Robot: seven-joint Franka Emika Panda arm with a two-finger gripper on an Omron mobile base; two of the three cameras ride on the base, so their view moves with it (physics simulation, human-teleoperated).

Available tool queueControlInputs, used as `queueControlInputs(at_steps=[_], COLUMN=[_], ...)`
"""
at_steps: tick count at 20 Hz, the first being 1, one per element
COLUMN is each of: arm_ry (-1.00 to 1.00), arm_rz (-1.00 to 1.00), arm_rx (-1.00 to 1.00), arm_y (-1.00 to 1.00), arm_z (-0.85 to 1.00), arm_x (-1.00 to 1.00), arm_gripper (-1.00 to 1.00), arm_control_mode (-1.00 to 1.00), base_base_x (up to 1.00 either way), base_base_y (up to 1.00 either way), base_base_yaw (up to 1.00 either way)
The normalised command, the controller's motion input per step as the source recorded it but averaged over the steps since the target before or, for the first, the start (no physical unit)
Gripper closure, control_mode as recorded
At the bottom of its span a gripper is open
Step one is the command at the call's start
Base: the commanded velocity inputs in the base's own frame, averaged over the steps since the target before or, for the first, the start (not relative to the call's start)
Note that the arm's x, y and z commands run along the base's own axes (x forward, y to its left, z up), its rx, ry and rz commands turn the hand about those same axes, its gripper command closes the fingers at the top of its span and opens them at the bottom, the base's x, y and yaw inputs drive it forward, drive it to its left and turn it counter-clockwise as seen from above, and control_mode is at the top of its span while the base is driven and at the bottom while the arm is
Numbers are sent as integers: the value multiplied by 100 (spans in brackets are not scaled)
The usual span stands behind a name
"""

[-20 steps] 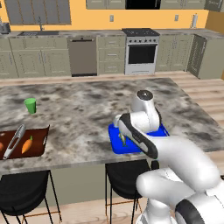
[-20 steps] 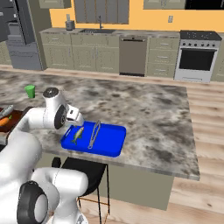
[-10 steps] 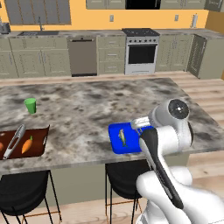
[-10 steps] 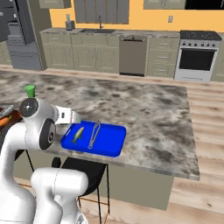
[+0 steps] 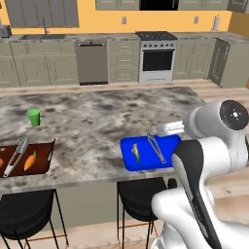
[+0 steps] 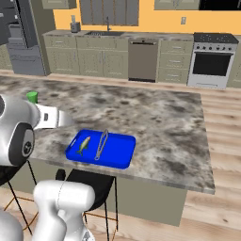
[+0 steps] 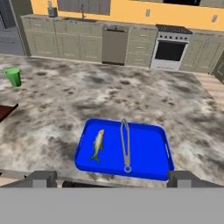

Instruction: Gather the carrot and squash from the fridge and place them on a tray on the dining counter. Then gather the steak and fish from the fridge and place them on the other tray.

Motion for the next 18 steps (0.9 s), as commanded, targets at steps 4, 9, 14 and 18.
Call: queueControlInputs(at_steps=[4,9,14,18], arm_ry=[0,0,0,0], arm_rz=[0,0,0,0], arm_rx=[0,0,0,0], arm_y=[0,0,0,0], arm_z=[0,-2,0,0], arm_x=[-2,-5,0,0], arm_gripper=[-100,-100,-100,-100], arm_control_mode=[-100,100,100,100], base_base_x=[0,-44,-24,-1], base_base_y=[0,51,100,100], base_base_yaw=[0,-2,-2,0])
